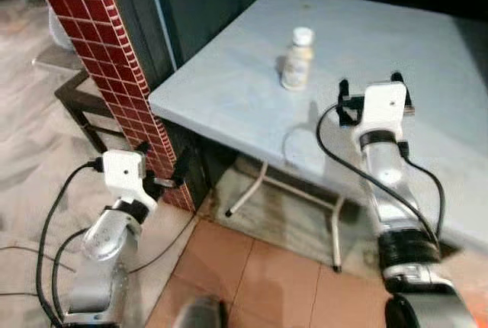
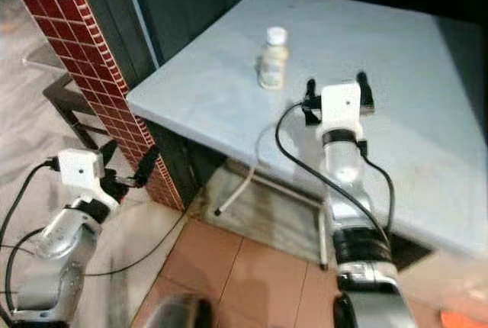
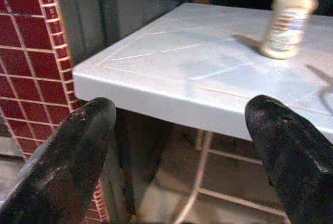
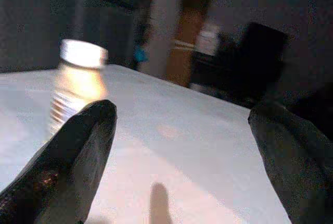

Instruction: Restocking fridge

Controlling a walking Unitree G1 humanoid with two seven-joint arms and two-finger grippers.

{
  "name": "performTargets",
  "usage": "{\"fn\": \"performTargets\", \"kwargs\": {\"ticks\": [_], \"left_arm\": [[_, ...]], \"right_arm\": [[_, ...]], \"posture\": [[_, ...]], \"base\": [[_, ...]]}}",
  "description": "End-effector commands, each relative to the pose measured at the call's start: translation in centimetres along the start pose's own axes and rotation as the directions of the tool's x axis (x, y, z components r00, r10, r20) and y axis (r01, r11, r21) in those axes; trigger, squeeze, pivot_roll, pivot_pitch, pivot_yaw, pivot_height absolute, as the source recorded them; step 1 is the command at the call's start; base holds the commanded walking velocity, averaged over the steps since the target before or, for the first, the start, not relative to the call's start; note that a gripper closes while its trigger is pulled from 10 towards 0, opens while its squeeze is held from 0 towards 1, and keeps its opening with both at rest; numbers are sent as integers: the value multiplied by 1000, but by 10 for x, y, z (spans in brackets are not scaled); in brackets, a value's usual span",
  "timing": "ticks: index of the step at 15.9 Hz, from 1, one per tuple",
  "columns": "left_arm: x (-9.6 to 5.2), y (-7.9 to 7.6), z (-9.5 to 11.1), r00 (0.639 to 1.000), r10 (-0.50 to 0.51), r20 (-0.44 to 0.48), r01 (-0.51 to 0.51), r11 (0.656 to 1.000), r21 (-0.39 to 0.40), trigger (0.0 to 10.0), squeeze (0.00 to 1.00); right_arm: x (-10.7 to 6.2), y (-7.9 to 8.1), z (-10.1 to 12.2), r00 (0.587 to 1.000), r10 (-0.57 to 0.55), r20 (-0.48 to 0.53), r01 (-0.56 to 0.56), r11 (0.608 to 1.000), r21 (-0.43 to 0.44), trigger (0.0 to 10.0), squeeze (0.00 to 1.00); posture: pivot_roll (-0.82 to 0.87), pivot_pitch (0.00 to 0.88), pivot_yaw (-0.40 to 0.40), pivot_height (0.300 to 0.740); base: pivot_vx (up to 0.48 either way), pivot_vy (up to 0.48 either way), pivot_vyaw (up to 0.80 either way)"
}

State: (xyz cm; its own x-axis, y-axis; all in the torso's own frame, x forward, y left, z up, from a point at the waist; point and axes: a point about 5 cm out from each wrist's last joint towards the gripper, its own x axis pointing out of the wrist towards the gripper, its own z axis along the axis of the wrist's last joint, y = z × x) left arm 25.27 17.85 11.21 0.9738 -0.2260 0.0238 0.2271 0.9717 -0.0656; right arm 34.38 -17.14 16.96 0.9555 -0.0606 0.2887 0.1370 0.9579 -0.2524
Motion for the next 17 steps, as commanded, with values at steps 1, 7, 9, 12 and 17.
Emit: {"fn": "performTargets", "kwargs": {"ticks": [1,7,9,12,17], "left_arm": [[3,-1,4,1000,-8,16,8,1000,-1,10000,0],[5,2,4,999,27,24,-27,1000,2,10000,0],[5,2,3,999,31,16,-31,1000,-3,10000,0],[6,1,3,1000,19,23,-19,1000,-4,10000,0],[6,0,3,1000,16,22,-16,1000,5,10000,0]], "right_arm": [[1,-4,2,1000,-4,17,4,1000,-8,10000,0],[1,5,11,991,99,85,-99,995,-11,10000,0],[-2,7,9,989,122,82,-122,993,-3,10000,0],[-2,9,9,988,131,86,-131,991,-2,10000,0],[-1,6,11,989,107,100,-103,994,-38,10000,0]], "posture": [[62,47,33,740],[60,51,32,740],[60,52,31,740],[58,66,31,740],[58,60,32,740]], "base": [[364,0,0],[222,0,0],[0,0,0],[0,304,0],[0,451,0]]}}
